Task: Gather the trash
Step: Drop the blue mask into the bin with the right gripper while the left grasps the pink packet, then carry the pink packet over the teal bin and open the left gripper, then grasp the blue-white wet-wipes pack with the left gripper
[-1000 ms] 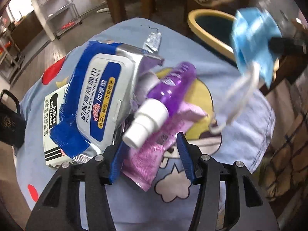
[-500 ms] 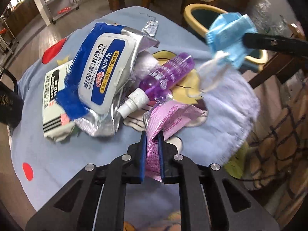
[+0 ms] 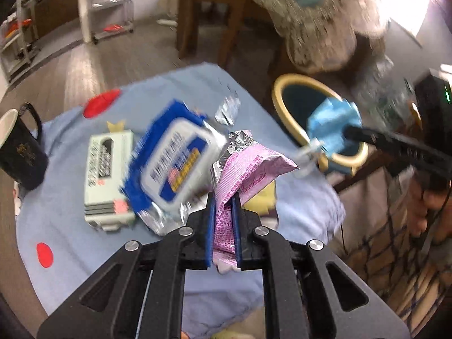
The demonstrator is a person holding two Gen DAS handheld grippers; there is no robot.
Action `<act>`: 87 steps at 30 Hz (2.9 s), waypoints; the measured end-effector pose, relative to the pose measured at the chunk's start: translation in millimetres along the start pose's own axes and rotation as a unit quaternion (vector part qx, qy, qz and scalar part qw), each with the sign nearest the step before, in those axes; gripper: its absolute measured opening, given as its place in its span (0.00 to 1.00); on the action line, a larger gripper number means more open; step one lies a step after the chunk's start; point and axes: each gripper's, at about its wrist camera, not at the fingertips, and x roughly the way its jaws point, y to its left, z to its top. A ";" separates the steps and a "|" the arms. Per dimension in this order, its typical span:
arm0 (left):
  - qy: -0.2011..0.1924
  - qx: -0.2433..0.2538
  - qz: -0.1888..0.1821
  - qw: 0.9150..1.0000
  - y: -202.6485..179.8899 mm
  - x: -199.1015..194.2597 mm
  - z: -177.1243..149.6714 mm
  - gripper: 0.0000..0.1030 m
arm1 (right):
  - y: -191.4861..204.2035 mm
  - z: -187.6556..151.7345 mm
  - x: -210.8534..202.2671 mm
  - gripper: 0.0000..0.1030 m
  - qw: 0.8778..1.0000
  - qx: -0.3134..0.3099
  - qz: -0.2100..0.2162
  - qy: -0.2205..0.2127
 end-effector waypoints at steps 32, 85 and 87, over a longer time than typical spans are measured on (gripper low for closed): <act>-0.035 0.005 -0.038 0.999 -128.2 51.1 90.6 0.10 | -102.2 3.4 -78.8 0.56 0.967 0.174 -0.105 -0.156; 0.023 0.015 0.102 0.994 9.4 53.9 23.8 0.75 | -21.2 18.3 -22.2 0.69 0.992 0.066 -0.043 -0.095; 0.033 0.026 0.110 0.993 5.3 64.1 21.8 0.70 | -17.0 18.0 -18.2 0.69 0.993 0.059 -0.041 -0.089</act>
